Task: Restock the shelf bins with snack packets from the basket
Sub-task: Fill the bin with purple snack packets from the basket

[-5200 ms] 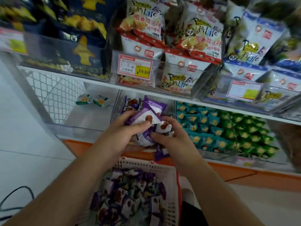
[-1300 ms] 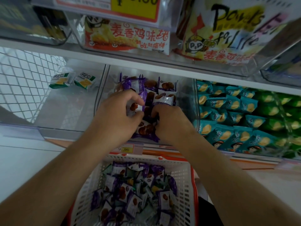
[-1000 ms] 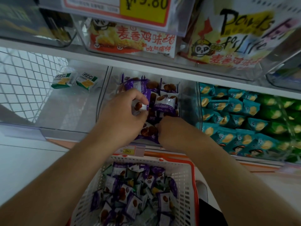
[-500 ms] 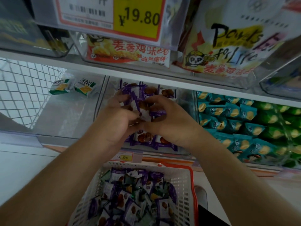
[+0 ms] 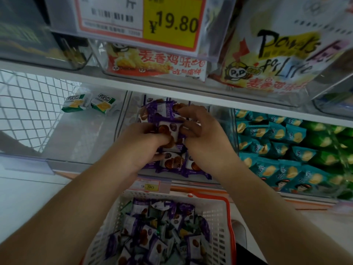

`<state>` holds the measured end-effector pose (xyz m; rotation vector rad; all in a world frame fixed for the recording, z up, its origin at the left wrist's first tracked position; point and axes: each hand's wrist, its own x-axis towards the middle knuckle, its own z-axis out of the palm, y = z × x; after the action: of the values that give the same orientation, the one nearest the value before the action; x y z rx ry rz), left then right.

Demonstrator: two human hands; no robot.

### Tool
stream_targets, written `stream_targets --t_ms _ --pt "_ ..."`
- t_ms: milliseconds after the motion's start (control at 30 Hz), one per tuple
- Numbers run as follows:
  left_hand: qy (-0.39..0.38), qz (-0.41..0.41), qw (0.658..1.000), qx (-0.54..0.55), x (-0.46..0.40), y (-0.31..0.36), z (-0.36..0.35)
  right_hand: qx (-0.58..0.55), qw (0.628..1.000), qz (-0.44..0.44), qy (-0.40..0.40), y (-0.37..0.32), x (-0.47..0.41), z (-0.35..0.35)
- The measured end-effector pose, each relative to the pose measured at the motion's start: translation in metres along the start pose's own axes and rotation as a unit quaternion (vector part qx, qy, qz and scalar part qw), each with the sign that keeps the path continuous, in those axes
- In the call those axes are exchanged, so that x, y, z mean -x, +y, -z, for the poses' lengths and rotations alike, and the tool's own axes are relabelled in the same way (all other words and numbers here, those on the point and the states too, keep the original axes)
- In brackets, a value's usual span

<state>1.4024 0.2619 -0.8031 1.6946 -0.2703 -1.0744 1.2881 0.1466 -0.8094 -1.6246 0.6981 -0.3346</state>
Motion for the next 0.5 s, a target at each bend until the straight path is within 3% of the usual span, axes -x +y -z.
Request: stream_targets --t_ms 133,267,367,433,500 --pt "0.029 -0.028 0.999 -0.012 -0.001 -0.005 0.000 0.040 0.998 -0.036 0.017 0.000 0.000 -0.005" --pt "0.046 -0.010 0.996 0.080 -0.003 -0.009 -0.009 0.218 0.975 0.019 0.036 0.007 0.001 -0.010" --pt "0.029 0.000 0.995 0.099 -0.006 -0.008 -0.011 0.290 0.954 0.052 0.045 0.007 0.001 -0.010" --pt "0.029 -0.004 0.999 0.036 -0.008 -0.005 -0.011 0.324 0.943 0.052 0.057 0.008 0.000 -0.009" --pt "0.065 -0.065 0.985 -0.148 -0.011 -0.005 -0.011 0.369 0.926 0.035 0.068 0.012 -0.002 -0.007"
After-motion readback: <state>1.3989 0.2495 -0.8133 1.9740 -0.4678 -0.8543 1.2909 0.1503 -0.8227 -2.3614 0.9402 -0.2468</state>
